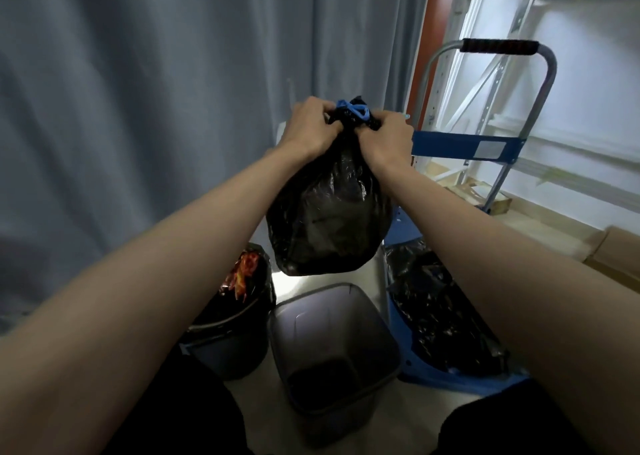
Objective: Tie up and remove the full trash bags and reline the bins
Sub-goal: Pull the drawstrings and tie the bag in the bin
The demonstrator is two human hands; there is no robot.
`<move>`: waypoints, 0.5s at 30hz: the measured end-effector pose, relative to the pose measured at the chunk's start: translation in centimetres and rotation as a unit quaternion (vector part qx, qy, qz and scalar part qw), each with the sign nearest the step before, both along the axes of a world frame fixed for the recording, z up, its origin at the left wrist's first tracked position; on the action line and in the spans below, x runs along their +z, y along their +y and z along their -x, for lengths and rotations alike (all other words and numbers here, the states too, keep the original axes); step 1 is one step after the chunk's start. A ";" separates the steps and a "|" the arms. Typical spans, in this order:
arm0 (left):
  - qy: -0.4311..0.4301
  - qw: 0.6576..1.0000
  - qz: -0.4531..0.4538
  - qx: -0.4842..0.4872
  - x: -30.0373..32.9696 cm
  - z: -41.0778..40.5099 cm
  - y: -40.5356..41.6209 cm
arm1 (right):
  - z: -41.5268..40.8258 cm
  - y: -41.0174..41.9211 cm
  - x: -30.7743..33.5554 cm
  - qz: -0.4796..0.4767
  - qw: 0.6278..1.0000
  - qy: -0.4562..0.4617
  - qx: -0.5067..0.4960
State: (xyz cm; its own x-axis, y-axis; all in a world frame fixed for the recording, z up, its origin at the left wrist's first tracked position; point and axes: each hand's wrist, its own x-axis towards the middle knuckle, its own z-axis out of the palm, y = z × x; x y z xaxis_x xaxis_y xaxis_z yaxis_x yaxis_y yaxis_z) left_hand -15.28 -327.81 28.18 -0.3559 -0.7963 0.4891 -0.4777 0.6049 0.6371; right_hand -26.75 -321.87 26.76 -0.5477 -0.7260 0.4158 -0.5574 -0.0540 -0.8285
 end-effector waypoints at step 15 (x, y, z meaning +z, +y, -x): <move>-0.084 0.988 -0.122 0.041 -11.6 5.6 -15.9 | 5.6 -16.1 -12.2 -0.136 0.990 -0.008 0.018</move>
State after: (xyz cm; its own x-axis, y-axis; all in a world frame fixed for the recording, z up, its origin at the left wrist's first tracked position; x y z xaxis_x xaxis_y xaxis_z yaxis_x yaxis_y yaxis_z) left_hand -20.83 -343.70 16.55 -0.3456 -0.9125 0.2188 -0.6304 0.3985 0.6662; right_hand -32.40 -337.96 14.60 -0.5235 -0.8298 0.1935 -0.5464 0.1527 -0.8235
